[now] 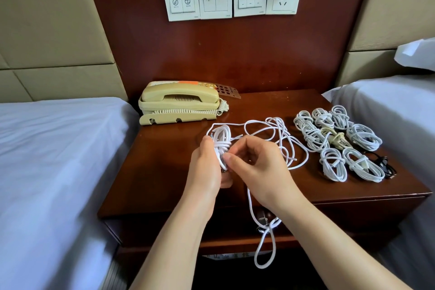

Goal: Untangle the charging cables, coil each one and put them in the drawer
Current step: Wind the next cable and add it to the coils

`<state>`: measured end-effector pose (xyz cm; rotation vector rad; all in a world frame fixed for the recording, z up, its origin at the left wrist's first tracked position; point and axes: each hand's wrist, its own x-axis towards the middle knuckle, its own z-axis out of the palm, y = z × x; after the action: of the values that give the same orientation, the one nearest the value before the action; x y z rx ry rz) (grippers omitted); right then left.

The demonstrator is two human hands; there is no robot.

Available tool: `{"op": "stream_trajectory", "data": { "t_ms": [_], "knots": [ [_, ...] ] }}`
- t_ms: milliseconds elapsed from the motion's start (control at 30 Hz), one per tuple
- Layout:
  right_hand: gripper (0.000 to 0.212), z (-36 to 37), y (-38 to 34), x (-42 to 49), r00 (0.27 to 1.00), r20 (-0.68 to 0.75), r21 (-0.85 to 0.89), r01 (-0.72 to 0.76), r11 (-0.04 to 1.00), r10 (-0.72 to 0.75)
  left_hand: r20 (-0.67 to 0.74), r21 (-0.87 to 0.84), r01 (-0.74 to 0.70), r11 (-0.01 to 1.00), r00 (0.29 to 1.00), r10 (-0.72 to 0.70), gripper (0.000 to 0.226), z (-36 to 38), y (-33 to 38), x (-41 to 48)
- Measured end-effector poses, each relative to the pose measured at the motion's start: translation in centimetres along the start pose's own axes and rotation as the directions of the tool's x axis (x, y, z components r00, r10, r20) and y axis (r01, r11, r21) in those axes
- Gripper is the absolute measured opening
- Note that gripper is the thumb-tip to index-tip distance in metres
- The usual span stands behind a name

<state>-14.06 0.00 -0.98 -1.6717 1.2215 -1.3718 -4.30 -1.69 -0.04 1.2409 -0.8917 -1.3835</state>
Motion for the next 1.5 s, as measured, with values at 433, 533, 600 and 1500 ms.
{"op": "stream_trajectory", "data": {
  "t_ms": [433,533,600,1500],
  "knots": [
    [0.019,0.4,0.1,-0.5,0.980,-0.156,-0.322,0.068,0.944,-0.124,-0.027,-0.004,-0.068,0.998,0.997,0.068,0.046,0.8,0.0,-0.8],
    [0.018,0.4,0.6,-0.4,0.971,-0.152,-0.436,0.103,0.894,-0.186,-0.023,0.013,-0.068,0.998,0.997,0.068,0.047,0.8,-0.1,-0.8],
    [0.015,0.4,0.6,-0.4,0.963,-0.155,-0.464,0.127,0.877,-0.221,-0.002,0.020,-0.073,0.997,0.997,0.073,0.048,0.8,-0.2,-0.7],
    [0.019,-1.2,0.6,0.7,0.867,-0.084,-0.497,0.391,0.775,-0.491,0.233,-0.144,-0.259,0.955,0.929,0.287,0.050,-0.3,-0.3,-0.5]
  ]
}}
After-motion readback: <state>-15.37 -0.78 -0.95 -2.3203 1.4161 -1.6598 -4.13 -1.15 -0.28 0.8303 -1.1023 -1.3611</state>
